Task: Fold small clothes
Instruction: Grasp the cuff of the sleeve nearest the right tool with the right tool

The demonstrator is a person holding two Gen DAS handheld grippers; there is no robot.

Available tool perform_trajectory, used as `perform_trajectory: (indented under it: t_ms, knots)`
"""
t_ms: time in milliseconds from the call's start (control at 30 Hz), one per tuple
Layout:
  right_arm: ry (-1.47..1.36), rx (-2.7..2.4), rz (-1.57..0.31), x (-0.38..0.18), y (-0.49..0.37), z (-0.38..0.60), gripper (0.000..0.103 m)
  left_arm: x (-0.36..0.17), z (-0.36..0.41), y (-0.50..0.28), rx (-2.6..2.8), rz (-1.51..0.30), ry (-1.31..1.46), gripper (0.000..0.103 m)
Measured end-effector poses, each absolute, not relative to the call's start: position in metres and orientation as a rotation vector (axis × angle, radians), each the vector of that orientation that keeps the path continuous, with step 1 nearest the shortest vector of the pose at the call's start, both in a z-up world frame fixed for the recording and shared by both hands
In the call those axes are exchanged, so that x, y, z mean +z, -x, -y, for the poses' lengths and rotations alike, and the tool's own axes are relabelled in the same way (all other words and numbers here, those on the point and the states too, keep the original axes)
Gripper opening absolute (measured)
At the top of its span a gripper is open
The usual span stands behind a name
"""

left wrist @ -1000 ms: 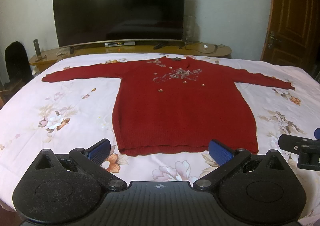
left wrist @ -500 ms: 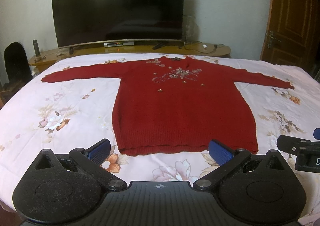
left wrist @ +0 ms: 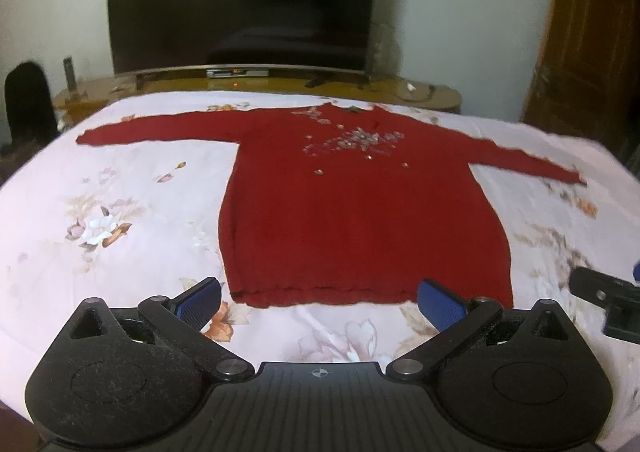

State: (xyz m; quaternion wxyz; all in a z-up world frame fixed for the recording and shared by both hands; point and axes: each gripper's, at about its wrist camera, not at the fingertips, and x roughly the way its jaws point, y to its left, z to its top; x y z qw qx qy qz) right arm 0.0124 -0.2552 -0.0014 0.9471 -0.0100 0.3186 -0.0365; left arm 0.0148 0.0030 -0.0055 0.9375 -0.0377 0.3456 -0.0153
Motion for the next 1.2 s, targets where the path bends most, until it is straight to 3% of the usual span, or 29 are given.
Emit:
perform_trajectory:
  t_ms: [133,300,533,900,933,967,1000,1200]
  knots:
    - [-0.032,-0.1,-0.58,0.006,-0.018,0.274,0.102,-0.006,-0.018,-0.041,-0.099,-0.693,0.178,0.103]
    - [-0.113,-0.138,-0.505,0.011,-0.046,0.313,0.101,0.003,-0.02,-0.09,-0.08,-0.588,0.13,0.103]
    - [-0.108,-0.237,-0.39,-0.003,-0.115,0.359,0.101,0.0,-0.012,-0.192,-0.069,-0.595,0.075,0.103]
    - [-0.317,-0.427,-0.435,-0.06,-0.28,0.515,0.097,-0.065,0.014,-0.366,0.001,-0.615,0.024,0.103]
    - [-0.346,-0.442,-0.44,-0.067,-0.292,0.531,0.083,-0.073,0.017,-0.379,0.014,-0.62,0.012,0.103]
    - [-0.375,-0.461,-0.451,-0.076,-0.306,0.547,0.045,-0.081,0.02,-0.392,0.025,-0.627,0.002,0.103]
    - [-0.411,-0.481,-0.478,-0.086,-0.321,0.564,0.031,-0.091,0.024,-0.404,0.037,-0.638,-0.006,0.103]
    - [-0.524,-0.568,-0.493,-0.129,-0.347,0.622,0.055,-0.126,0.04,-0.433,0.038,-0.676,-0.037,0.103]
